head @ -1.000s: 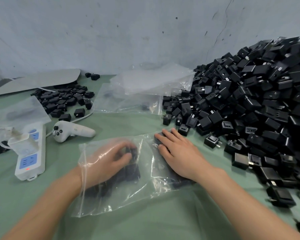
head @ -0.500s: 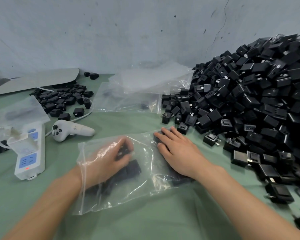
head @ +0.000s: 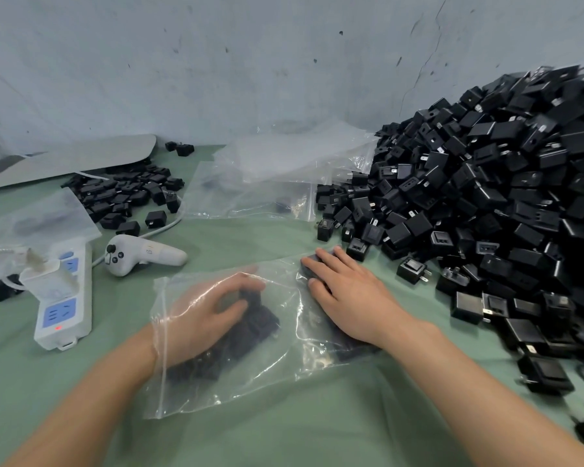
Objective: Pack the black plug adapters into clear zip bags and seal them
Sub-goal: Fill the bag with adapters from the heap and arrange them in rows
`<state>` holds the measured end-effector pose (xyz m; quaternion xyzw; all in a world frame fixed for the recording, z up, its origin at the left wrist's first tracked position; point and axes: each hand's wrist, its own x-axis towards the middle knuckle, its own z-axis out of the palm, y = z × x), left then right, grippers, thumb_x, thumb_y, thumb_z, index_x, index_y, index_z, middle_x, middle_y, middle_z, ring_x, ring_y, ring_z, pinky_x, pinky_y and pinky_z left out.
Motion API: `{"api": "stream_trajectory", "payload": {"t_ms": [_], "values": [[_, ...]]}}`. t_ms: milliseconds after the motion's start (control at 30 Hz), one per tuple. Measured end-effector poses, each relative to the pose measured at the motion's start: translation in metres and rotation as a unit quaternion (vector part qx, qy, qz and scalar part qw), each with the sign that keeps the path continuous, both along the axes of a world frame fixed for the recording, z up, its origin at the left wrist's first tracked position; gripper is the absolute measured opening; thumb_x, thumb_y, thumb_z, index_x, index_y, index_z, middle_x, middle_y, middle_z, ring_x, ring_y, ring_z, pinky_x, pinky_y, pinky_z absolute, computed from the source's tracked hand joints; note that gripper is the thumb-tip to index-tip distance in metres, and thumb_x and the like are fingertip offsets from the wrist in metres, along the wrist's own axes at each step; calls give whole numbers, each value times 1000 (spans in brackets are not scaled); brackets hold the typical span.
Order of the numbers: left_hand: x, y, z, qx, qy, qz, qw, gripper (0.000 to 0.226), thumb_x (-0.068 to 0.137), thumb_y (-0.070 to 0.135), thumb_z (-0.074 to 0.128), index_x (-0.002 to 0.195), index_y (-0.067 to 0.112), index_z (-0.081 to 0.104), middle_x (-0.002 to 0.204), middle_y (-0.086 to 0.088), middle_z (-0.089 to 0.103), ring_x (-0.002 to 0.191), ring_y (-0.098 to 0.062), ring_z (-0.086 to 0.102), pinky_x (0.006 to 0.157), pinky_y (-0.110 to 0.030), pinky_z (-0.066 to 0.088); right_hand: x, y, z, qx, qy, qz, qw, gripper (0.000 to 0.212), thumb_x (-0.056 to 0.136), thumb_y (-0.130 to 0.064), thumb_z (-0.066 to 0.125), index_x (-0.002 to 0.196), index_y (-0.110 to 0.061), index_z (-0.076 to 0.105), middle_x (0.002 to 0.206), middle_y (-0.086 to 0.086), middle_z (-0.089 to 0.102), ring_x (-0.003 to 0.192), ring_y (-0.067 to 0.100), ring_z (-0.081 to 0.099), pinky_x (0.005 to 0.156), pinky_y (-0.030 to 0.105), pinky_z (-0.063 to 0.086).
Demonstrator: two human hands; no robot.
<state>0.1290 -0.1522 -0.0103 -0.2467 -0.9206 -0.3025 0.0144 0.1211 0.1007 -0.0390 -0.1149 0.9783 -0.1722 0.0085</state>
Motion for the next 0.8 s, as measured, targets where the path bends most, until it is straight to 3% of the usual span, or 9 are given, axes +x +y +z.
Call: {"api": "stream_trajectory", "payload": {"t_ms": [100, 233, 333, 433, 533, 633, 700, 800], "values": [[2, -14, 3, -42, 45, 10, 998, 28, 96, 29, 60, 117, 48, 65, 124, 39, 52, 110, 35, 37, 90, 8, 24, 0, 0, -1, 1, 4, 0, 1000, 50, 106, -46, 21, 156, -38, 22, 166, -10, 13, 154, 15, 1, 123, 36, 6], [4, -25, 14, -60, 33, 2, 998, 22, 89, 56, 49, 98, 50, 69, 106, 33, 63, 103, 13, 56, 86, -4, 39, -1, -1, -1, -4, 5, 1, 1000, 50, 106, -46, 21, 155, -38, 23, 166, -10, 14, 154, 15, 1, 123, 37, 7], [4, -20, 14, -73, 24, 6, 997, 14, 92, 42, 59, 88, 52, 68, 91, 35, 66, 96, 14, 58, 81, -4, 41, -1, 0, -1, -4, 4, 1, 1000, 50, 106, -46, 21, 156, -38, 23, 166, -10, 13, 154, 15, 1, 122, 37, 7], [1, -9, 13, -110, 58, 1, 992, 16, 95, 40, 59, 102, 51, 69, 89, 50, 56, 96, 33, 43, 81, 6, 29, -1, 0, -1, -1, 5, 0, 1000, 50, 106, -45, 22, 155, -38, 23, 167, -10, 13, 154, 15, 1, 122, 36, 7], [-4, 5, 15, -131, 56, 2, 990, 19, 97, 48, 52, 112, 52, 64, 100, 45, 54, 96, 40, 34, 83, 9, 22, 0, -1, 0, 0, 5, -1, 1000, 49, 106, -44, 22, 156, -38, 23, 166, -10, 13, 154, 15, 1, 122, 35, 7], [-7, 24, 11, -79, 8, -6, 997, 26, 101, 30, 53, 121, 44, 62, 111, 37, 56, 101, 24, 47, 92, 0, 31, 1, -1, 0, -1, 5, -3, 1000, 50, 106, -44, 22, 156, -38, 22, 167, -11, 12, 154, 14, 0, 122, 34, 6], [-7, 37, 8, -2, -56, -29, 998, 33, 102, 10, 49, 129, 23, 62, 125, 14, 62, 114, 5, 52, 103, -9, 33, 1, -1, 1, -2, 2, -2, 1000, 50, 106, -45, 22, 156, -38, 21, 167, -11, 11, 154, 13, -1, 122, 34, 6], [-7, 43, 7, 11, -90, -48, 995, 40, 103, 2, 44, 139, 17, 54, 138, 5, 56, 121, 8, 47, 98, 3, 21, 1, -2, 3, -2, 0, 1, 1000, 50, 106, -46, 22, 156, -40, 20, 167, -10, 11, 154, 14, -1, 122, 35, 6]]}}
